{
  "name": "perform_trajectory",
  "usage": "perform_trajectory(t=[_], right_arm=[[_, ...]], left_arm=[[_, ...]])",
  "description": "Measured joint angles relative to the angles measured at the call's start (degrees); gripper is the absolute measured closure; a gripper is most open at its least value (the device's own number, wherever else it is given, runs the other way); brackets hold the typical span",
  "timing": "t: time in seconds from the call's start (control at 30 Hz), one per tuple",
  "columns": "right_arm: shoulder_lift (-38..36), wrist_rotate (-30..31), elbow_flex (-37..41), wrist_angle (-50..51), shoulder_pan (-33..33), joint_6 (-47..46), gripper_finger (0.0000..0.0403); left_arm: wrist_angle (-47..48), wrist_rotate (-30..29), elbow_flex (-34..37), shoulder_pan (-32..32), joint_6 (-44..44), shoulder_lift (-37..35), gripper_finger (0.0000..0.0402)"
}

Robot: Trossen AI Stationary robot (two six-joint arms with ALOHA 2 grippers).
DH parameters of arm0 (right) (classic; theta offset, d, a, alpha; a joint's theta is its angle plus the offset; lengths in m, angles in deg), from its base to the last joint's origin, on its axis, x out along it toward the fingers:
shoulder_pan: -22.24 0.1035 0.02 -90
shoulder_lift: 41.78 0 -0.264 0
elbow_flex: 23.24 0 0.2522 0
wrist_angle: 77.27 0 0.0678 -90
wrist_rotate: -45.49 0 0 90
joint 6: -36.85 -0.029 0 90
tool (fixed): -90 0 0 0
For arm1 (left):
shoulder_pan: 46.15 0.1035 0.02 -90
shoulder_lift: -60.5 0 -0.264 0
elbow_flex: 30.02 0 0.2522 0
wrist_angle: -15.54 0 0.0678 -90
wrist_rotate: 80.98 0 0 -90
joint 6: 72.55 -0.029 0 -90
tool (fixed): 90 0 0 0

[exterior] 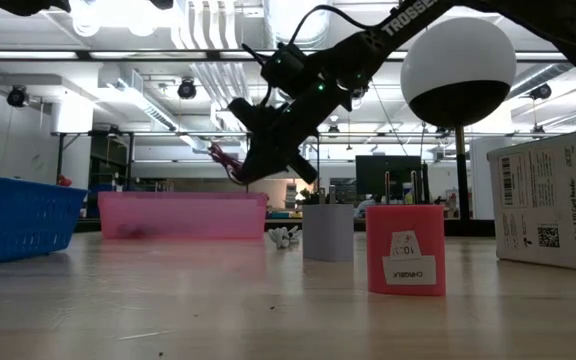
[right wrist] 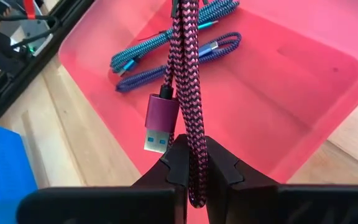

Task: Pick and place items into bin
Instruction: Put the pink charger cable into the pink bin, then put the white charger cable into the pink bin

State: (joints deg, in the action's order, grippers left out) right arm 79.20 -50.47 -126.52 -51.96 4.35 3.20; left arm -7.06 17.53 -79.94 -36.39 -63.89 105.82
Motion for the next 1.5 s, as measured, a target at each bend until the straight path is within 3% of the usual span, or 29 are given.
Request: perform_trajectory(t=[0.17,0.6,0.77,0.9,1.0,1.13,1.23,1.37,1.5], right_arm=[[0.00,-0.38,0.00,0.05,0.00,-0.02,0.0377],[0.00,-6.17,-0.60,-0.02,0.11,1.12,0.0272],[-0.35,-16.40,-3.13,-0.34,0.46,9.90,0.0260],[-0.50,-31.86,-5.53,2.39,1.58,23.02,0.0262],[-0.50,-36.47,-7.55,8.98,3.37,34.59,0.0266],[-0.50,-35.79,-10.02,22.57,6.50,57.65,0.0268],[-0.50,-28.79,-10.23,29.75,9.32,71.74,0.0265],[-0.25,-13.17,-9.53,32.63,12.21,78.51,0.0256],[-0.07,-7.54,-7.77,32.18,13.54,83.45,0.0248]], left_arm=[[0.00,0.00,0.00,0.00,-0.01,0.00,0.0228],[0.07,0.00,0.00,0.00,0.00,0.07,0.0228],[0.07,0.00,0.00,0.00,0.02,0.07,0.0228],[0.09,0.00,0.00,0.00,0.02,0.07,0.0228],[0.09,0.00,0.00,0.00,0.02,0.04,0.0228],[0.13,0.00,0.00,0.00,0.04,0.04,0.0228],[1.41,0.00,0.00,0.00,0.03,-0.11,0.0228],[3.23,0.00,0.00,0.00,0.07,-0.20,0.0228],[3.13,0.00,0.00,0.00,0.07,-0.20,0.0228]])
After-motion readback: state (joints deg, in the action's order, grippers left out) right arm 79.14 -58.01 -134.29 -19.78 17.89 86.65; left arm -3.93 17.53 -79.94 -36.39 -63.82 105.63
